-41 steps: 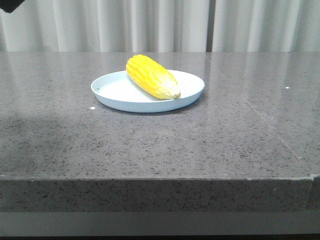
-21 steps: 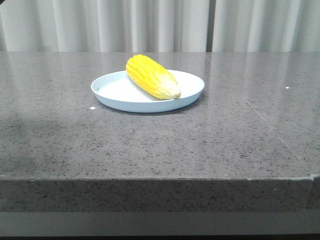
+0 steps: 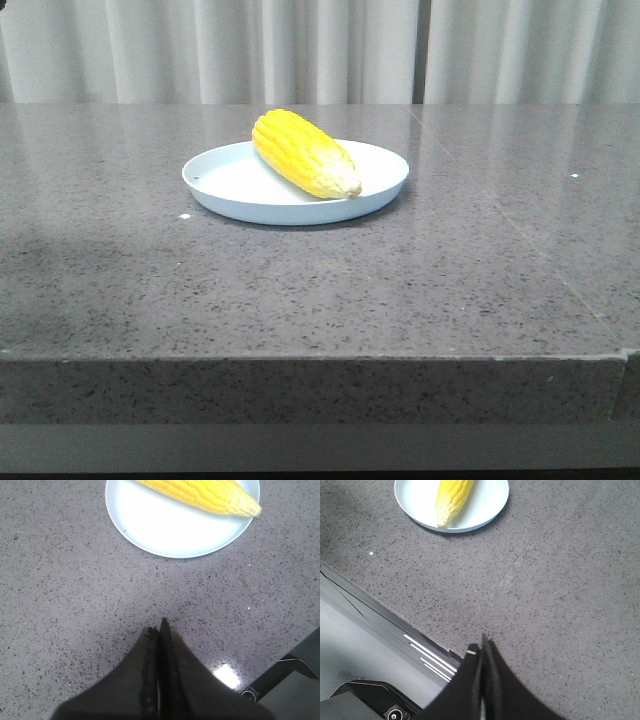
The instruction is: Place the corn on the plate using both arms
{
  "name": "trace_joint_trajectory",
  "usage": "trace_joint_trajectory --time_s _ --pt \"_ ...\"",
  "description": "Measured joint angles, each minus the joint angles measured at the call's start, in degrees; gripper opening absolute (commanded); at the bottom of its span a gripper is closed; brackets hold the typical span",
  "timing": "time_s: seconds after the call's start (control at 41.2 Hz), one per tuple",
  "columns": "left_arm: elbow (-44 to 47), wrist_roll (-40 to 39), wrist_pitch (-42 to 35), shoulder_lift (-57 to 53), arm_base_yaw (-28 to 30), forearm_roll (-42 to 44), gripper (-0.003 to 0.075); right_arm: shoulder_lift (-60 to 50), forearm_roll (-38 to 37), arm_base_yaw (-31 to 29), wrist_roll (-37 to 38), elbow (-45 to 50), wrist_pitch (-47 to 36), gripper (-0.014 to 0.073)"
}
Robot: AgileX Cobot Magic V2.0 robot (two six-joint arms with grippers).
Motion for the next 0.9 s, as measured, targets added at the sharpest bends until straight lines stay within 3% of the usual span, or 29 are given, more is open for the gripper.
trace_joint_trajectory --time_s 0.339,0.509,0.679,0.897 --pt "0.1 0.0 0.0 -0.2 0.4 0.0 -0.002 0.0 0.0 0.0 0.0 0.0 0.0 -0.007" --pt "2.0 0.0 -2.0 -1.9 5.8 0.9 -0.002 0.0 0.0 0.0 0.0 0.0 0.0 -0.007" --pt "7.4 0.0 -9.0 -5.9 13.3 1.2 -0.002 0.0 0.0 0.0 0.0 0.0 0.0 -0.007" --pt "18.8 0.0 -21.3 -14.8 18.0 1.5 -0.002 -0.1 0.0 0.0 0.0 0.0 0.0 -0.007"
